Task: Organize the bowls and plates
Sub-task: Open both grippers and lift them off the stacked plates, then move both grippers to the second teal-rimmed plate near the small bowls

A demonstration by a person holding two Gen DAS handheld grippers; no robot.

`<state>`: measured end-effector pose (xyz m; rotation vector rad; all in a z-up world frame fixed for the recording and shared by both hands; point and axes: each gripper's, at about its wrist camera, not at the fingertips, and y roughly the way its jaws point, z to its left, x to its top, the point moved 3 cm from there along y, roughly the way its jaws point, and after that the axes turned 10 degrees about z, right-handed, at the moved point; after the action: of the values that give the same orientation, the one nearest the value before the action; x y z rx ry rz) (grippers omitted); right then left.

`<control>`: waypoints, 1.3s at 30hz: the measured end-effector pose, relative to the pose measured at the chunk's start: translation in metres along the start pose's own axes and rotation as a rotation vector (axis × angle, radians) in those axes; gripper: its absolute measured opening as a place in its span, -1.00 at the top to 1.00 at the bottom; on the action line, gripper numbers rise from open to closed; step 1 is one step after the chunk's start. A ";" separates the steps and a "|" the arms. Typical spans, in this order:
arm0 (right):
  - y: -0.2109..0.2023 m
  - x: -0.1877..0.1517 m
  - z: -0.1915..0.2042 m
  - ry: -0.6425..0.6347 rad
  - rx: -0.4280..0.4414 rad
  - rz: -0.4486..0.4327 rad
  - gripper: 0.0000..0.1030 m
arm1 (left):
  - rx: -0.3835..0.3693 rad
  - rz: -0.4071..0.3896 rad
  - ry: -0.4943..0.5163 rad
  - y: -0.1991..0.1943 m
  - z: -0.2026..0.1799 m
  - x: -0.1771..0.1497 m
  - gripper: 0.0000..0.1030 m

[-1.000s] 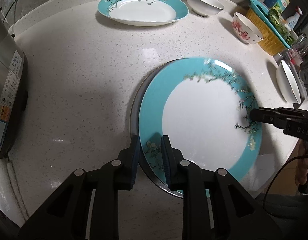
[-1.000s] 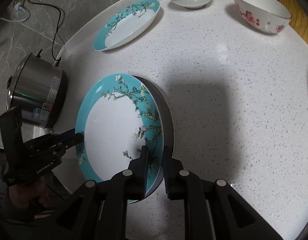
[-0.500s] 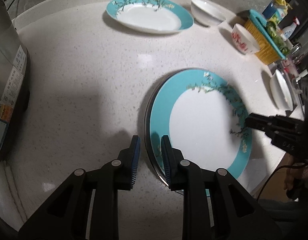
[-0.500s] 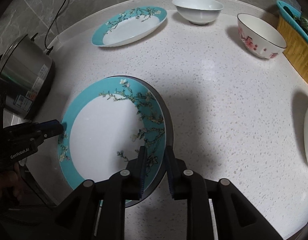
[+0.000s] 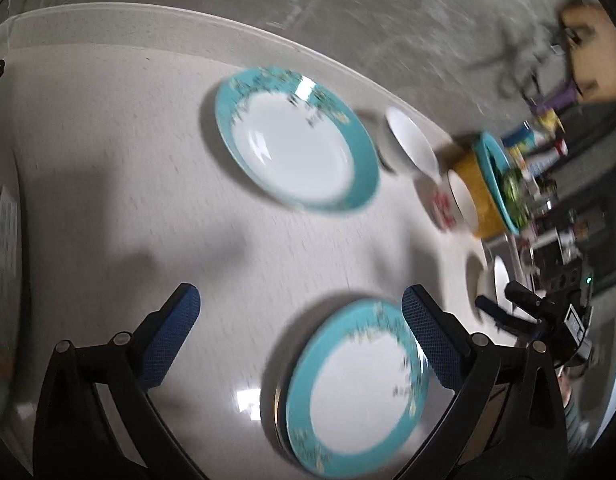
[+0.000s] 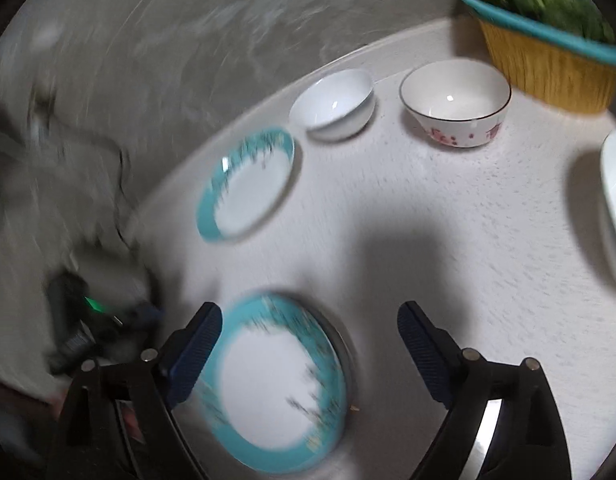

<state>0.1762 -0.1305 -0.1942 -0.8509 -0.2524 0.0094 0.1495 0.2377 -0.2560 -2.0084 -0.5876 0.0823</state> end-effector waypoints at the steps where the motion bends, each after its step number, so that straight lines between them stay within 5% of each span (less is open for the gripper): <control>1: 0.005 0.013 -0.003 0.035 0.038 0.003 -0.82 | 0.009 0.002 -0.036 -0.001 0.006 0.013 -0.99; 7: 0.043 0.074 0.007 0.060 0.086 -0.028 -0.71 | 0.123 -0.012 -0.031 0.002 0.016 0.100 -0.99; 15: 0.108 0.110 0.018 0.065 0.054 0.037 -0.55 | 0.220 0.067 0.004 0.047 0.022 0.163 -0.97; 28: 0.157 0.124 0.025 0.048 0.028 0.085 -0.45 | 0.207 0.125 -0.008 0.088 0.051 0.182 -0.95; 37: 0.175 0.134 0.038 0.012 0.028 0.091 -0.25 | 0.199 0.141 -0.032 0.108 0.055 0.182 -0.68; 39: 0.178 0.136 0.040 0.006 0.020 0.091 -0.18 | 0.198 0.131 -0.036 0.107 0.054 0.183 -0.50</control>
<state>0.3158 0.0318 -0.2716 -0.8422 -0.2080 0.0940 0.3342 0.3204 -0.3395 -1.8536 -0.4519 0.2469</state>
